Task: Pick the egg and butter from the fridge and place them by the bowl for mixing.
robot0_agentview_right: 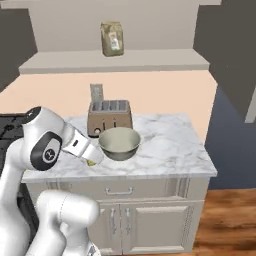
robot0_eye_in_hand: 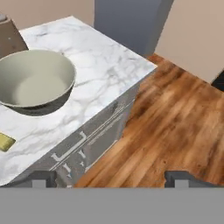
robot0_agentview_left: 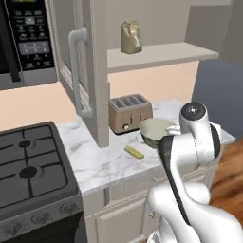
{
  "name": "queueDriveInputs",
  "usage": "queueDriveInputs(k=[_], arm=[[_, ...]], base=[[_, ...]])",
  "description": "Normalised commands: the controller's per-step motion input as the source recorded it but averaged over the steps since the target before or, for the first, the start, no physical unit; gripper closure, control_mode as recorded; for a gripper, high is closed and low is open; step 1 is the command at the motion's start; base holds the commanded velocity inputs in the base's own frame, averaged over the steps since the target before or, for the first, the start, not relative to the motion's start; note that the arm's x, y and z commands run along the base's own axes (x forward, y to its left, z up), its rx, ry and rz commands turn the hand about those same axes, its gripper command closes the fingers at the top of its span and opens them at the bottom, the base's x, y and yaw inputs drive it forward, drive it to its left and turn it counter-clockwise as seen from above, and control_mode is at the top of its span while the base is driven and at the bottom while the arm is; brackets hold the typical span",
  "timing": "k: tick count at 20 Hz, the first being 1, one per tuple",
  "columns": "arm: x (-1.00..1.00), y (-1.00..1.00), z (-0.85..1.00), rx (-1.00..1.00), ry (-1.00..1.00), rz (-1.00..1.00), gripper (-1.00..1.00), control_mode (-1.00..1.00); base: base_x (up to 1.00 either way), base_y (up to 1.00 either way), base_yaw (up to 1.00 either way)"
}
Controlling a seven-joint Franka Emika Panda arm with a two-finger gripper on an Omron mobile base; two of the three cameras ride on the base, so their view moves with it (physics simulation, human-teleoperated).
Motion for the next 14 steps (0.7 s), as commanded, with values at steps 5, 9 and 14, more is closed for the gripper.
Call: queueDriveInputs(k=[5,9,14], arm=[[0.00,0.00,0.00,0.00,0.00,0.00,-1.00,1.00],[0.00,0.00,0.00,0.00,0.00,0.00,-1.00,1.00],[0.00,0.00,0.00,0.00,0.00,0.00,-1.00,1.00]], base=[[-0.13,0.00,-0.99],[0.00,-0.04,-1.00],[-0.01,-0.49,-0.91]])
